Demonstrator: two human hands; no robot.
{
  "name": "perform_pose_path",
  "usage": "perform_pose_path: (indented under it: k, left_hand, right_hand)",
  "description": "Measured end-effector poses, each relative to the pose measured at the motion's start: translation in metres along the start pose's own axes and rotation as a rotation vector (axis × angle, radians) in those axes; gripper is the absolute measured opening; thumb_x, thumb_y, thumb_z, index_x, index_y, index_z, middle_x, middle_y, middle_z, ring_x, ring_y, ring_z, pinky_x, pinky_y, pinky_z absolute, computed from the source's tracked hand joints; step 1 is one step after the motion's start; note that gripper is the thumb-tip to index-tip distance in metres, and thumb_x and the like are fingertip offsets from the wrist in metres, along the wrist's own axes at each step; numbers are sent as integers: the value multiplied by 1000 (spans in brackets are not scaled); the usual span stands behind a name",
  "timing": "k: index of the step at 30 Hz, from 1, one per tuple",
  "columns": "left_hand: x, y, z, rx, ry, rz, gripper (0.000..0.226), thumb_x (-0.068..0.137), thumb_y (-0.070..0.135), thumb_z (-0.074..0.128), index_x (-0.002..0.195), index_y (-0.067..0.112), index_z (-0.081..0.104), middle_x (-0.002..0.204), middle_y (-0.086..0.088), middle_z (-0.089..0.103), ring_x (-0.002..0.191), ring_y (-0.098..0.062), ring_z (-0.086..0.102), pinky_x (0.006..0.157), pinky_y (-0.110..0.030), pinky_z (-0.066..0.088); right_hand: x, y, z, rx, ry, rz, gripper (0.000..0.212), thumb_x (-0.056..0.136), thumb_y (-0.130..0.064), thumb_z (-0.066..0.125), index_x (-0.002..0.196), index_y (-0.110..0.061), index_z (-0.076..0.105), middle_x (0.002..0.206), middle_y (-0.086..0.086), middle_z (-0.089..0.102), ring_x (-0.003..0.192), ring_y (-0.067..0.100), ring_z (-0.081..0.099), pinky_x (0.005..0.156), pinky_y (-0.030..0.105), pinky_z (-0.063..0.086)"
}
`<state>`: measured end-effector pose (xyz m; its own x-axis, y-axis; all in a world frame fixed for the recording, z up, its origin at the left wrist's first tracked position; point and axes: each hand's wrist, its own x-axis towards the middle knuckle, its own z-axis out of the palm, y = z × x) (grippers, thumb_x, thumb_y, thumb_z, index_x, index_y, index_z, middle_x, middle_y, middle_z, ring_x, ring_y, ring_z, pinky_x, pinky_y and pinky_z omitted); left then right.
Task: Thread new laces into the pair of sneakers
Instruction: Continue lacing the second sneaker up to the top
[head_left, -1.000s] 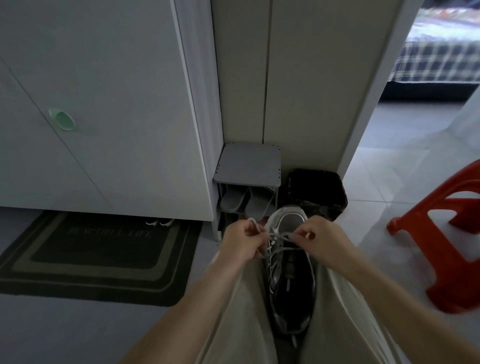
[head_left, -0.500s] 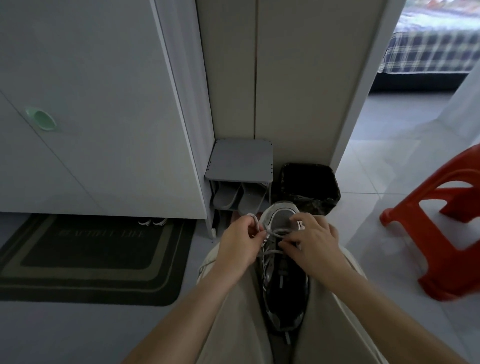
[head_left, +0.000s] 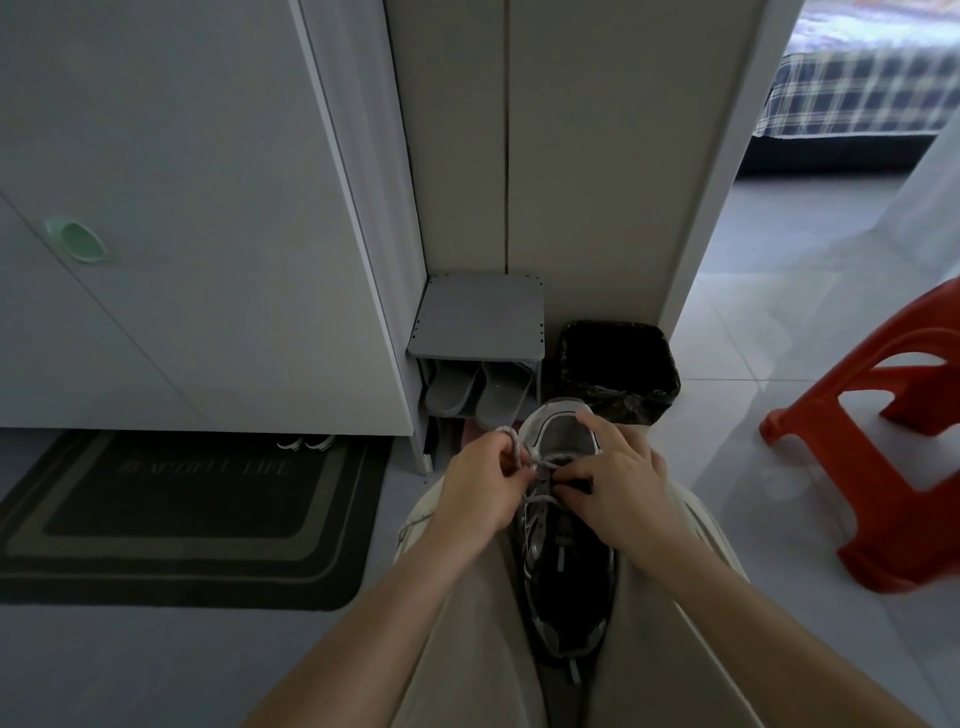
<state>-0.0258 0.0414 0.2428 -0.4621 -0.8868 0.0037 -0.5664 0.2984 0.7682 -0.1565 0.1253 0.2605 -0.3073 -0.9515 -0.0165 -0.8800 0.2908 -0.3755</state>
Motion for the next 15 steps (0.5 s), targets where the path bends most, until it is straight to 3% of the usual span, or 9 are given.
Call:
perform_pose_path:
  k: [3,8,15]
  left_hand:
    - [1,1,-1,1,-13,2,7,84,16,69,84,15,62,73,19,57,70,6,57,61,-6,41]
    - [2,-1,2,-98,1,-38,22,82,14,71,74,27,56,74,15,62,72,3,61,67,-17,51]
    - [3,1,7,-71,62,-16,10,83,19,70,84,18,60,76,15,63,73,3,61,66,-15,49]
  right_hand:
    - [0,-2,1,0,6,3,17,86,-43,60,100,-45,69,153,-14,17,132,19,14,104,36,18]
    - [-1,-2,6,85,3,57,15,85,-40,63,97,-44,71,155,-14,13,136,19,13,107,38,18]
    - [-1,-1,12,65,42,68,13,85,-40,63,94,-45,71,156,-13,12,136,19,10,106,37,17]
